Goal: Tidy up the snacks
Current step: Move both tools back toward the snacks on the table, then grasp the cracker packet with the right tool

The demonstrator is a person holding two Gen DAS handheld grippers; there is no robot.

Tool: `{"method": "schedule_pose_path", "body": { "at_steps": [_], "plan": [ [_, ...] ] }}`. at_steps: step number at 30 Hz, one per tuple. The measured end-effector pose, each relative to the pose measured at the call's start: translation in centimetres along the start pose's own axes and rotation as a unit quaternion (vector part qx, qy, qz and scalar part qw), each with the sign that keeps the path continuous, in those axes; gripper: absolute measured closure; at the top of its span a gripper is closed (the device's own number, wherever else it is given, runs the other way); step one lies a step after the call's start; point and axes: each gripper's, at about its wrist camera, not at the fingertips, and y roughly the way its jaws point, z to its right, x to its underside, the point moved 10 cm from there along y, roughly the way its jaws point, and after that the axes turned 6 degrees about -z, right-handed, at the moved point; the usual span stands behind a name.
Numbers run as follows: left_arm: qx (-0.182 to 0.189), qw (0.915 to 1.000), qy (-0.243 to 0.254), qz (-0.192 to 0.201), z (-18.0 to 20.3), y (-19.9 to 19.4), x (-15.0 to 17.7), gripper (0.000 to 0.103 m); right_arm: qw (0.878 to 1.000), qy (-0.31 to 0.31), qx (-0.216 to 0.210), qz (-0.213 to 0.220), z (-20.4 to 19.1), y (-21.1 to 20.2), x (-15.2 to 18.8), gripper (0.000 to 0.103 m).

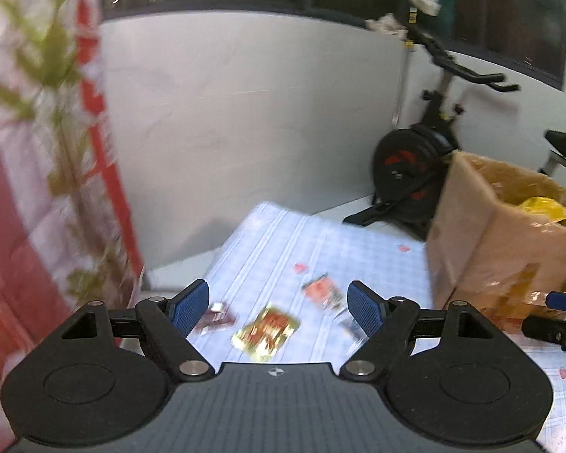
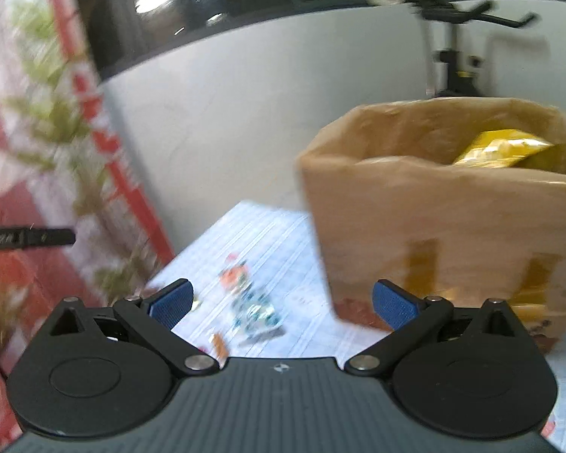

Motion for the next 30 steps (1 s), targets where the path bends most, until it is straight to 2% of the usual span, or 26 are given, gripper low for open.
{"method": "schedule_pose_path", "body": {
  "at_steps": [6, 9, 12, 14, 17, 21, 28, 30],
  "plan": [
    [0.003, 0.9940, -0.096, -0.054, -3.6, 1.6, 6.4, 0.020, 0.999, -0.037, -0.021, -0.027, -3.1, 2.7, 2.4, 0.007],
    [-0.011, 0.9940, -0.087, -0.065, -5.0, 1.8, 8.3, 0.020, 0.997, -0.041, -0.036, -0.049, -4.2, 4.0, 4.0, 0.008],
    [-0.041, 0.9932, -0.077, -0.077, -5.7, 2.4, 9.8, 0.020, 0.994, -0.054, -0.048, -0.077, -5.7, 5.8, 5.9, 0.013],
    [-0.045, 0.9930, -0.064, -0.088, -5.7, 2.6, 10.7, 0.020, 0.991, -0.063, -0.056, -0.100, -6.7, 7.0, 7.2, 0.017],
    [-0.043, 0.9932, -0.045, -0.098, -5.0, 3.1, 11.5, 0.020, 0.981, -0.084, -0.086, -0.150, -8.8, 9.2, 10.0, 0.022],
    [-0.031, 0.9931, -0.043, -0.104, -4.5, 3.2, 12.7, 0.020, 0.968, -0.118, -0.107, -0.193, -11.4, 11.0, 12.8, 0.026],
    [-0.029, 0.9912, -0.064, -0.113, -5.0, 3.8, 13.7, 0.020, 0.952, -0.173, -0.117, -0.224, -13.8, 12.0, 15.4, 0.038],
    [-0.027, 0.9904, -0.071, -0.115, -5.0, 4.0, 13.8, 0.020, 0.951, -0.181, -0.112, -0.223, -13.8, 12.0, 15.7, 0.042]
  ]
}}
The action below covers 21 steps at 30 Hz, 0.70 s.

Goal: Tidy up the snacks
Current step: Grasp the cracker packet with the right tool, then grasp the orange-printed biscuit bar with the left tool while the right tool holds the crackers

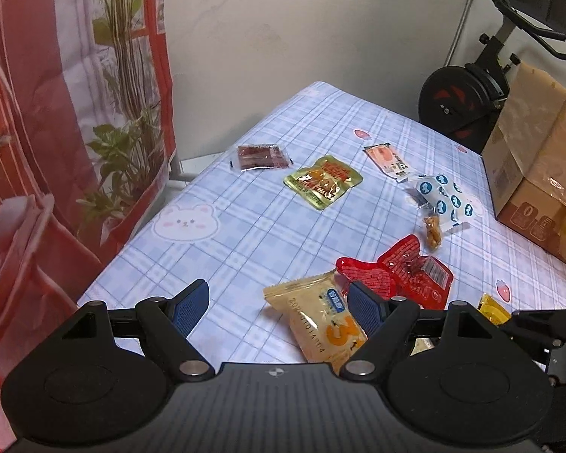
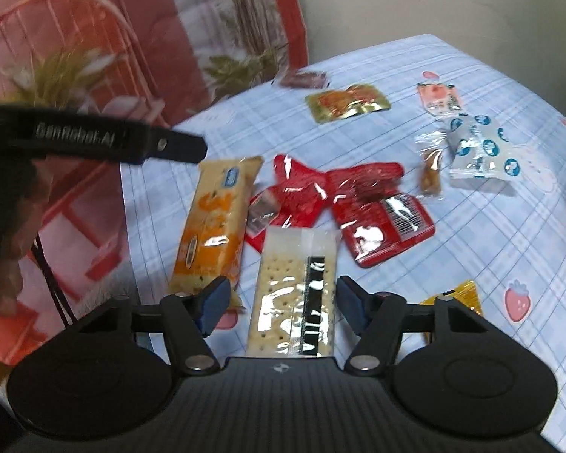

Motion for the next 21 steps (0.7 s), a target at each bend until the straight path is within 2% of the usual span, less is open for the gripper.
{"method": "schedule_pose_path", "body": {
  "at_steps": [2, 8, 14, 21],
  "plan": [
    [0.004, 1.0000, -0.008, -0.002, 0.0, 0.2, 0.1, 0.020, 1.000, -0.003, 0.006, 0.001, 0.3, -0.2, 0.2, 0.053],
    [0.006, 0.9997, -0.016, -0.017, 0.5, 1.0, 0.6, 0.020, 1.000, 0.016, 0.015, 0.011, 1.8, -0.7, 0.7, 0.054],
    [0.019, 0.9985, -0.033, -0.040, 1.6, 2.2, 1.7, 0.020, 0.997, 0.049, 0.049, 0.022, 4.2, -1.9, 1.4, 0.054],
    [0.000, 0.9978, -0.036, -0.056, 2.5, 3.2, 3.0, 0.021, 0.992, 0.088, 0.080, 0.036, 6.6, -3.2, 2.6, 0.054]
  ]
}}
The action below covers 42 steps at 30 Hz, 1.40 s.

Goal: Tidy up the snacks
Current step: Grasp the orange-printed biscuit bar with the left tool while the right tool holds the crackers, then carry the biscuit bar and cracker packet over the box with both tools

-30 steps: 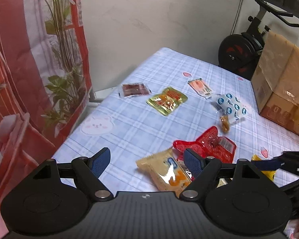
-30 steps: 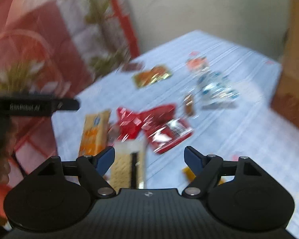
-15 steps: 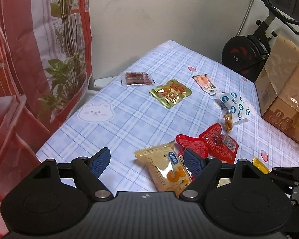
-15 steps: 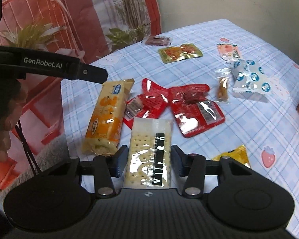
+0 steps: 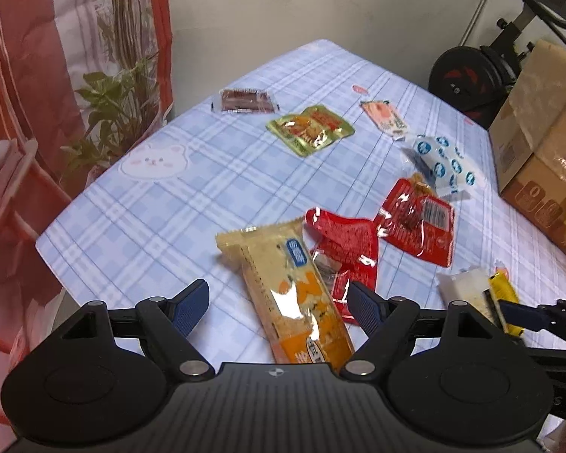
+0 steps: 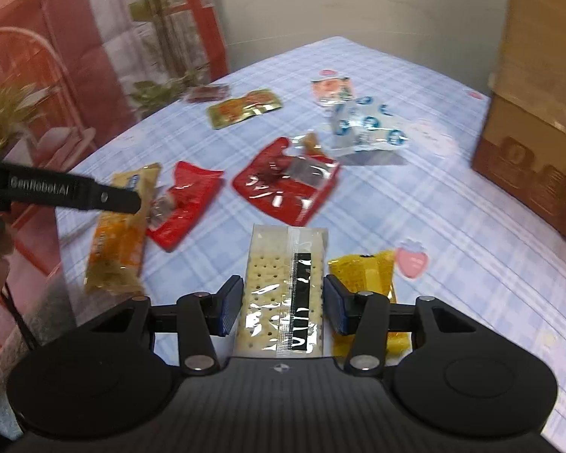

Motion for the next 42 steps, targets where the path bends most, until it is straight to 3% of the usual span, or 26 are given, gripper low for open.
{"method": "schedule_pose_path", "body": {
  "at_steps": [8, 10, 12, 24, 27, 37, 42],
  "plan": [
    [-0.018, 0.9998, -0.008, -0.007, 0.1, 1.0, 0.9, 0.023, 1.000, 0.013, 0.013, 0.010, 1.0, -0.5, 0.5, 0.054],
    [-0.015, 0.9999, 0.001, -0.005, 0.4, 0.8, 0.8, 0.031, 1.000, 0.014, 0.012, 0.011, 1.0, -0.5, 0.6, 0.054],
    [-0.001, 0.9999, 0.009, -0.004, 0.8, 0.5, 0.8, 0.051, 1.000, 0.013, 0.012, 0.011, 1.0, -0.5, 0.6, 0.054],
    [0.030, 0.9994, -0.004, 0.015, 0.9, -0.6, 0.7, 0.053, 1.000, 0.013, 0.021, 0.006, 0.6, 0.4, 0.6, 0.051],
    [0.032, 0.9992, -0.003, 0.022, 1.2, -1.1, 0.5, 0.053, 1.000, 0.020, 0.002, 0.008, 0.5, 0.1, 0.6, 0.053],
    [0.040, 0.9982, 0.009, 0.045, 2.9, -2.6, -0.5, 0.053, 0.997, 0.028, -0.003, 0.070, 1.6, -3.7, -1.2, 0.054],
    [0.083, 0.9958, -0.001, 0.039, 4.8, -3.5, -2.3, 0.053, 0.994, 0.053, 0.005, 0.099, 3.8, -5.8, -1.9, 0.054]
  ]
}}
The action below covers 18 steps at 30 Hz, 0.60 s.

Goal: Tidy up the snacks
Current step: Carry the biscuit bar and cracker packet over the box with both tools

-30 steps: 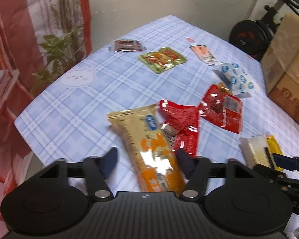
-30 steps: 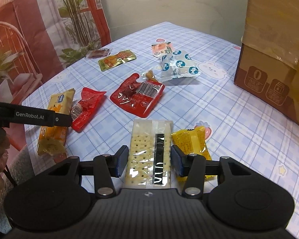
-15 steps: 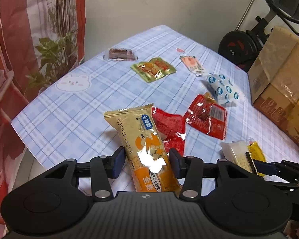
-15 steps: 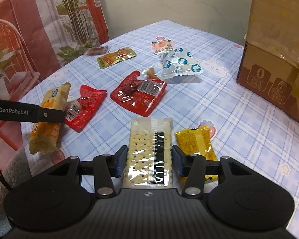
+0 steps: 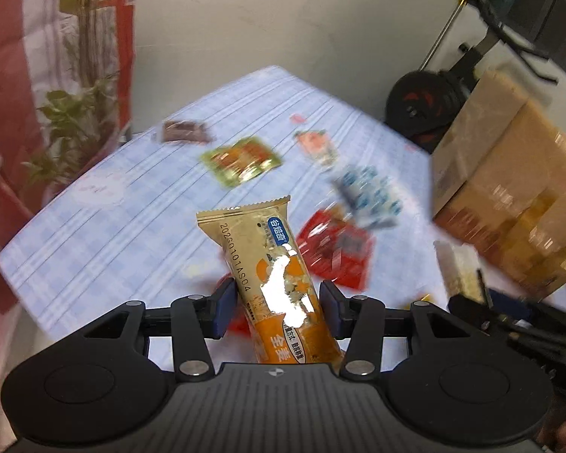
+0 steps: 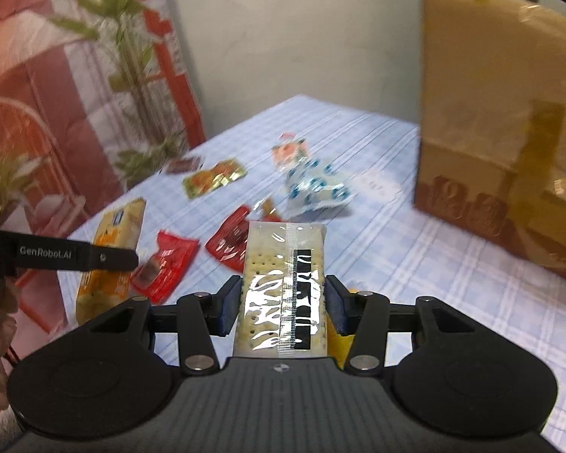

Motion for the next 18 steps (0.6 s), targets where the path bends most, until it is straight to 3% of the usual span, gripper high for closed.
{"method": "schedule_pose_path", "body": {
  "at_steps": [9, 18],
  "plan": [
    [0.045, 0.9934, 0.076, 0.073, 8.5, -3.2, -7.0, 0.052, 0.995, 0.018, 0.032, 0.088, 4.5, -5.9, -5.0, 0.054],
    [0.098, 0.9794, 0.142, 0.105, 18.4, -4.5, -11.1, 0.052, 0.983, 0.024, 0.066, 0.171, 8.7, -12.5, -10.1, 0.054]
  ]
}}
